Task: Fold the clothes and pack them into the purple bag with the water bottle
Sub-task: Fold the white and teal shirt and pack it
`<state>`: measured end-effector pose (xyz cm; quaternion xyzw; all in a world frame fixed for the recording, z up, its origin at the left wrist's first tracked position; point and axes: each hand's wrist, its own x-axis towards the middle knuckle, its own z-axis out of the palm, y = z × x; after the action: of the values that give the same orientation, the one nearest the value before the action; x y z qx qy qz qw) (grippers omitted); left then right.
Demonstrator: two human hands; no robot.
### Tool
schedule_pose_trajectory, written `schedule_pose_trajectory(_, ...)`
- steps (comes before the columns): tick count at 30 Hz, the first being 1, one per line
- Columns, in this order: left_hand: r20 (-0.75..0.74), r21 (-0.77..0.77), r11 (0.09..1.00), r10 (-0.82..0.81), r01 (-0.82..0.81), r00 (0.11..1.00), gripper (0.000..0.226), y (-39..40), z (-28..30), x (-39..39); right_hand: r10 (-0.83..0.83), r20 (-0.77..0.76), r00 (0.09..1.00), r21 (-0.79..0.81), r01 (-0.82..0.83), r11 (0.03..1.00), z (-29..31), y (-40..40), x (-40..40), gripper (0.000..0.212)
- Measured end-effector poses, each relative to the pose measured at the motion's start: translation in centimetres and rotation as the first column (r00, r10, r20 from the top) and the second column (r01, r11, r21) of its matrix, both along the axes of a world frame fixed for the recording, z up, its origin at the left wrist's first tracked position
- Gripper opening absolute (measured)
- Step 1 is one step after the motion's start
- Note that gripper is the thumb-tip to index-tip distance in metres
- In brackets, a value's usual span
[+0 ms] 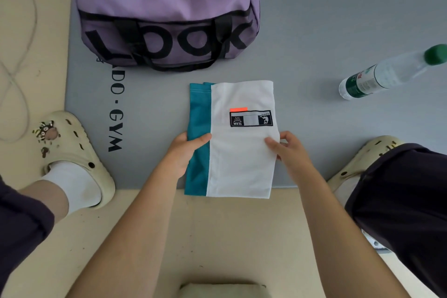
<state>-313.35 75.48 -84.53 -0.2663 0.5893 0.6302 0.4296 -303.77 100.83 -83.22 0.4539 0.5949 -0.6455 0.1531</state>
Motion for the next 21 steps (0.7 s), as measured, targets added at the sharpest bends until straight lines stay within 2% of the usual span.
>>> schedule_pose_trajectory(3,-0.110,-0.089,0.990,0.096,-0.106,0.989,0.054,0.0,0.6,-0.9,-0.054,-0.019,0.998,0.093,0.056,0.994,0.8,0.1,-1.0,0.026)
schedule_pose_trajectory(5,-0.213,-0.072,0.989,0.113,-0.131,0.970,0.062,0.1,1.2,-1.6,-0.067,-0.106,0.992,0.074,0.075,0.994,1.4,0.1,-1.6,0.024)
schedule_pose_trajectory(6,-0.271,-0.058,0.992,0.091,-0.111,0.958,0.062,0.1,1.6,-2.0,-0.045,-0.161,0.986,0.048,0.054,0.997,1.8,0.2,-1.9,0.025)
schedule_pose_trajectory(8,-0.360,-0.080,0.996,-0.003,-0.028,0.933,0.045,0.0,2.5,-2.8,0.034,-0.253,0.967,0.015,-0.031,0.999,2.8,0.5,-2.7,0.026)
schedule_pose_trajectory(10,-0.379,-0.125,0.990,-0.107,0.063,0.919,0.032,-0.4,3.2,-3.7,0.120,-0.299,0.947,0.005,-0.124,0.992,3.6,0.9,-3.5,0.030)
schedule_pose_trajectory(11,-0.375,-0.148,0.982,-0.164,0.116,0.912,0.033,-0.5,3.5,-4.1,0.162,-0.297,0.941,0.014,-0.166,0.986,3.9,1.0,-3.8,0.036)
schedule_pose_trajectory(13,-0.374,-0.215,0.948,-0.300,0.233,0.877,0.038,-0.8,3.7,-4.6,0.262,-0.237,0.935,0.087,-0.248,0.965,4.3,1.2,-4.3,0.045)
schedule_pose_trajectory(16,-0.392,-0.364,0.869,-0.469,0.335,0.792,0.040,-0.8,3.6,-4.7,0.419,-0.088,0.903,0.290,-0.379,0.879,4.6,1.1,-4.8,0.045)
schedule_pose_trajectory(19,-0.410,-0.514,0.812,-0.516,0.277,0.752,0.036,-0.6,3.1,-4.4,0.536,0.062,0.842,0.548,-0.477,0.687,4.5,0.5,-5.3,0.038)
schedule_pose_trajectory(21,-0.432,-0.581,0.786,-0.517,0.210,0.739,0.032,-0.4,2.8,-4.0,0.558,0.111,0.823,0.644,-0.487,0.590,4.6,0.1,-5.4,0.034)
